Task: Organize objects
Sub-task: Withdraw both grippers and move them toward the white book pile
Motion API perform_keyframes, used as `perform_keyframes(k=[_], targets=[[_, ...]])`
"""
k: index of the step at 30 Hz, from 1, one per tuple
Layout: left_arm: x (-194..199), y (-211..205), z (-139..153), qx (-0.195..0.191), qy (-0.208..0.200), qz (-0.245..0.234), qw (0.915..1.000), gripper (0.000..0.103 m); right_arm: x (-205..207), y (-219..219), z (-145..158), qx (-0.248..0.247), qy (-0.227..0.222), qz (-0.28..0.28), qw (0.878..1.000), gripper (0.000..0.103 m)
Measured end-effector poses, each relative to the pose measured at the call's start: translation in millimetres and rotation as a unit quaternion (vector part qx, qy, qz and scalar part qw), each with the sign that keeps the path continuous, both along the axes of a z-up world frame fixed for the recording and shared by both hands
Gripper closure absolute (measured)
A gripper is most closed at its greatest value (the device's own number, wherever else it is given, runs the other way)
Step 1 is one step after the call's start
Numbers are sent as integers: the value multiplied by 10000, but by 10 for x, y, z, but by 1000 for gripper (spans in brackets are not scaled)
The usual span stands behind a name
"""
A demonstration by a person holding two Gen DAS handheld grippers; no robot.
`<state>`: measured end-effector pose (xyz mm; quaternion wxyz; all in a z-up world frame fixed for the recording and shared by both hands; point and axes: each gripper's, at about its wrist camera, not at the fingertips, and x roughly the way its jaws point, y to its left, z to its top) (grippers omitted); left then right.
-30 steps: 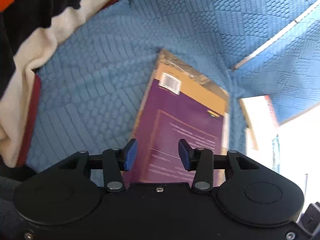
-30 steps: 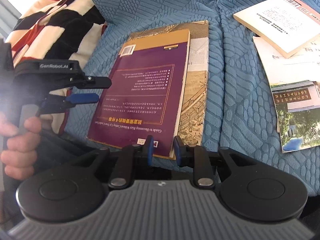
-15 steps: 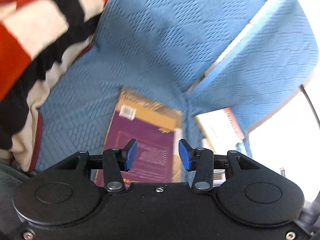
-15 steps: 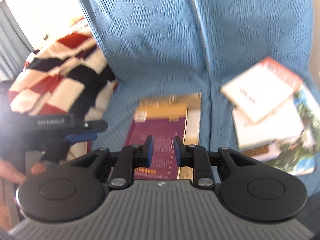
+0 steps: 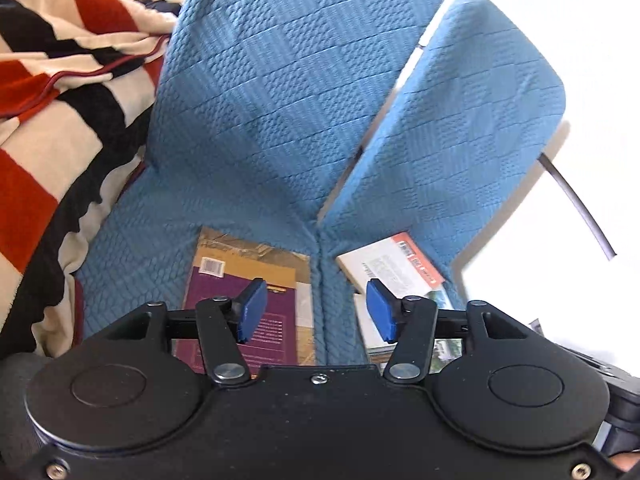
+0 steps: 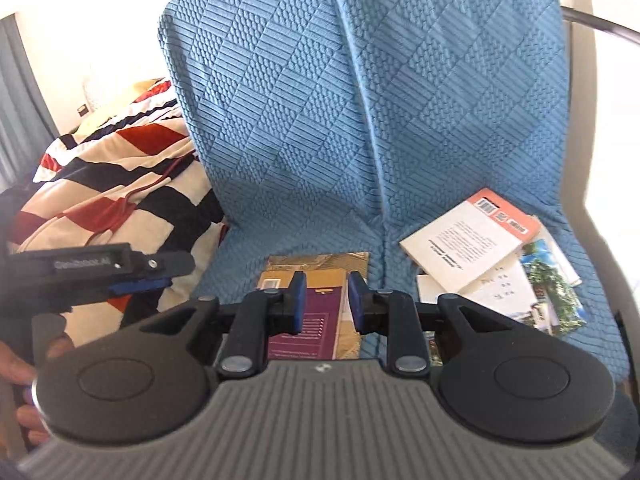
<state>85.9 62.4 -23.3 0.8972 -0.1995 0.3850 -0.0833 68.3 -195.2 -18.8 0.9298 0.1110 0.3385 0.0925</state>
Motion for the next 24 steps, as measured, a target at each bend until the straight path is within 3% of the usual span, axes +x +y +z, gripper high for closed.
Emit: perform_keyframes(k=[6, 9, 12, 18, 22, 24], targets=[[-146, -95, 122, 111, -187, -86, 9997, 38, -134, -45, 19, -58, 70, -138, 9999, 76], [-201, -118, 143, 143, -190, -66, 9997, 24, -205, -92, -3, -15, 123, -259, 9996, 76], [-242, -128, 140, 104, -160, -76, 9998, 23, -261, -122, -32, -7, 185, -331, 9993, 76], [-323, -181, 122, 96, -197, -124, 9997, 9, -363, -161, -81, -61, 256, -416, 9988, 76], [-362, -258, 119, 164, -227, -175, 9995, 1, -407, -195, -95, -61, 236, -407, 9989, 63], [-383, -293, 118, 164, -238, -209, 9994, 1, -421, -207, -95, -58, 243, -413, 9988, 63]])
